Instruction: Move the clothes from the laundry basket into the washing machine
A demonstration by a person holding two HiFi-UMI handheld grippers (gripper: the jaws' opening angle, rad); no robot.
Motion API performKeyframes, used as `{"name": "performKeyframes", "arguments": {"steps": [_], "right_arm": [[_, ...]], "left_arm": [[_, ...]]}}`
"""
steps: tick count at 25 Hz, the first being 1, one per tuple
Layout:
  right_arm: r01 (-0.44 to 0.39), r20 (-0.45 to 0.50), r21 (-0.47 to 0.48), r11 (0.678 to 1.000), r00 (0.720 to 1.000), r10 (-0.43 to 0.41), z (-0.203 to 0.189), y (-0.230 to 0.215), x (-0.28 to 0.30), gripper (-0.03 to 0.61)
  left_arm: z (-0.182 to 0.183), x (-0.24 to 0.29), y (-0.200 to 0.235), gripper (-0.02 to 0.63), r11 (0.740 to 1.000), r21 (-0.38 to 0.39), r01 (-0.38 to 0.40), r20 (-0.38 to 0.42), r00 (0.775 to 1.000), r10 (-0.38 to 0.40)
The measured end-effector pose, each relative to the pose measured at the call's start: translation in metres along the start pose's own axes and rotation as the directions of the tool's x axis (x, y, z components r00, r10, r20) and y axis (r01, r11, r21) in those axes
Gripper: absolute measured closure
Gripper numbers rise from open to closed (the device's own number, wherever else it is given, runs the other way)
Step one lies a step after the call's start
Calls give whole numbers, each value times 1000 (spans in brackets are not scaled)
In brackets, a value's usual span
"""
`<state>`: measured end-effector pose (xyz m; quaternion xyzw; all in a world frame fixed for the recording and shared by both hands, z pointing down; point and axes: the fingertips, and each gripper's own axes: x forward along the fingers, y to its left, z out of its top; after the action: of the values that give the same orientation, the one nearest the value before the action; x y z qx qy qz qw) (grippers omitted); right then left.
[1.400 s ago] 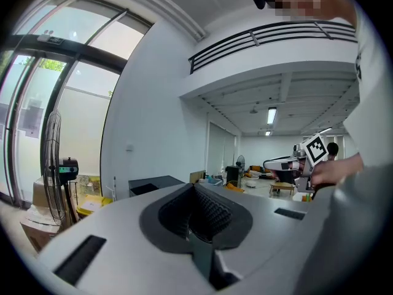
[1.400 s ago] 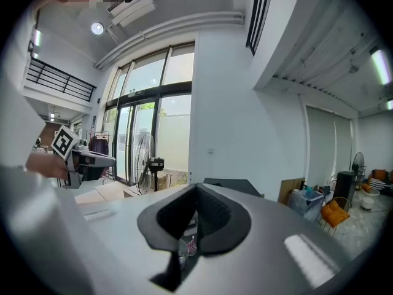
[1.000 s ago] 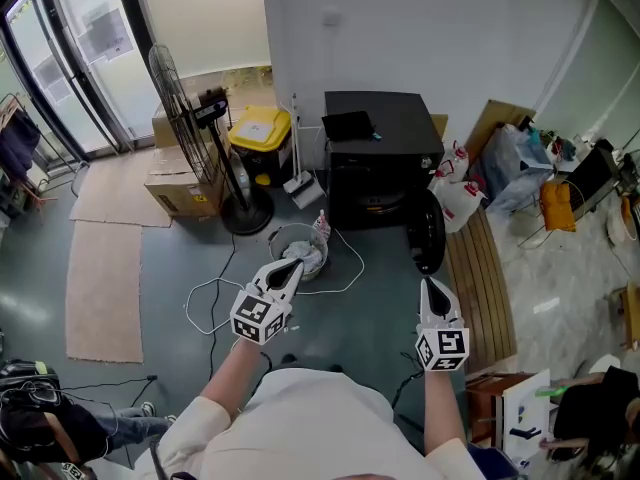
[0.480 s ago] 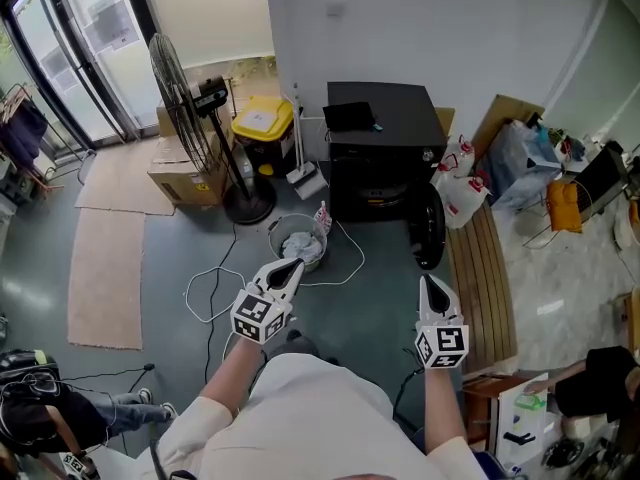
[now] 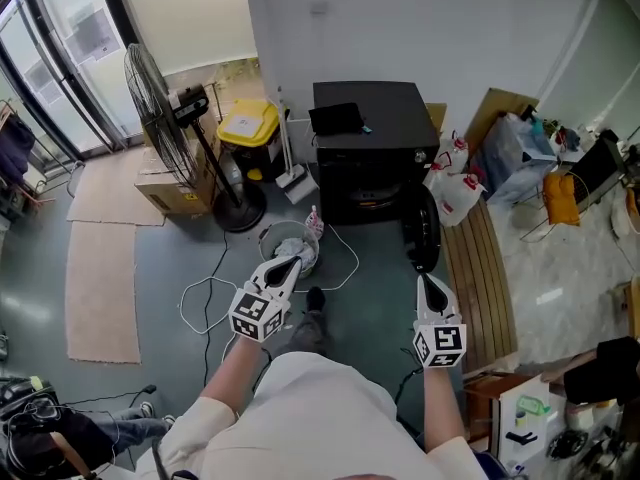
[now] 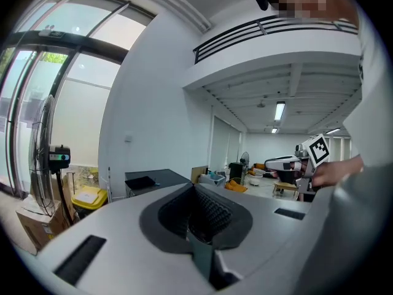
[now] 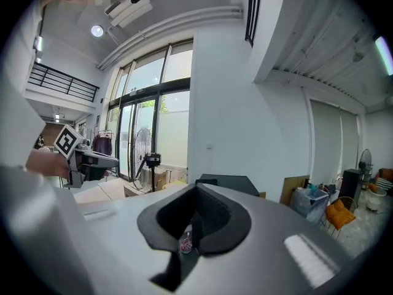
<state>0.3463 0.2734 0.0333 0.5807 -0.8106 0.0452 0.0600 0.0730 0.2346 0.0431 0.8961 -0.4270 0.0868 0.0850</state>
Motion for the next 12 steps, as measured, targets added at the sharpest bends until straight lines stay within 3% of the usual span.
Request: {"name": "performKeyframes", "arguments": {"steps": [12], "right_arm": [[48, -55, 8, 999, 997, -47, 2, -57, 153, 568]], "left_arm": [[28, 149, 101, 607, 998, 0, 59, -26, 998, -59]]}}
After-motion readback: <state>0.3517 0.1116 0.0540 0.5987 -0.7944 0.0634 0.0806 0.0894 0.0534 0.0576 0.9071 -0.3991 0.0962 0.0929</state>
